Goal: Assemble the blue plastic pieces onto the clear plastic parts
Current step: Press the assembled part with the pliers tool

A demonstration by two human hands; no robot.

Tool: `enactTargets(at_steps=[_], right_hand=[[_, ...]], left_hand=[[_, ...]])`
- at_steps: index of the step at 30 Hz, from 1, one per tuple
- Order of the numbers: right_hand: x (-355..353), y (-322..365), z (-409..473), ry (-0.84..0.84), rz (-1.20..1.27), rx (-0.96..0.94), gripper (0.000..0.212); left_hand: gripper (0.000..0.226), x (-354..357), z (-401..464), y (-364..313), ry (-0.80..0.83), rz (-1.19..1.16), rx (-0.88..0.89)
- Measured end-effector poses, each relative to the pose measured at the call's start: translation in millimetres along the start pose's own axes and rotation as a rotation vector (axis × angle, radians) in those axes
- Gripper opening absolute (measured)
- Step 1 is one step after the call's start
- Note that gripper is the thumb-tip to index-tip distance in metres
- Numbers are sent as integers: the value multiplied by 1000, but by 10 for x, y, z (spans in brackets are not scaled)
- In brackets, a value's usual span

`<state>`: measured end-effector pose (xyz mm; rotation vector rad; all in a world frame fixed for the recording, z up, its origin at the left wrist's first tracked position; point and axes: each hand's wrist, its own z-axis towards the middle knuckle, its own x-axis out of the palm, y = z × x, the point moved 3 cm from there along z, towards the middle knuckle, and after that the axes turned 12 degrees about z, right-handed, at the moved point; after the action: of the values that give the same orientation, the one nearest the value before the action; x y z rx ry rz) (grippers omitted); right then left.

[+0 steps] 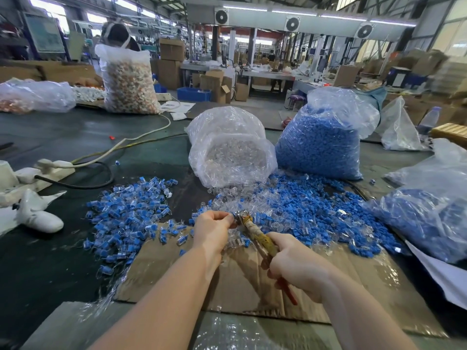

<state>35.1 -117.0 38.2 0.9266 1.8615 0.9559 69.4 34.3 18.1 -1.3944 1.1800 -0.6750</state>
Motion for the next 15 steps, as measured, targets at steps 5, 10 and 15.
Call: enactTargets(at_steps=[5,10,15], right_hand=[[0,-35,-10,46,266,40,44],[-4,-97,22,-3,420,-30,59],[-192,-141,48,-252,372,-91,50]], left_hand=[[9,-24,-11,-9,3,-30,-19],[6,-131,26,-6,-58,-16,26],[5,-403,163,84,-240,255,124]])
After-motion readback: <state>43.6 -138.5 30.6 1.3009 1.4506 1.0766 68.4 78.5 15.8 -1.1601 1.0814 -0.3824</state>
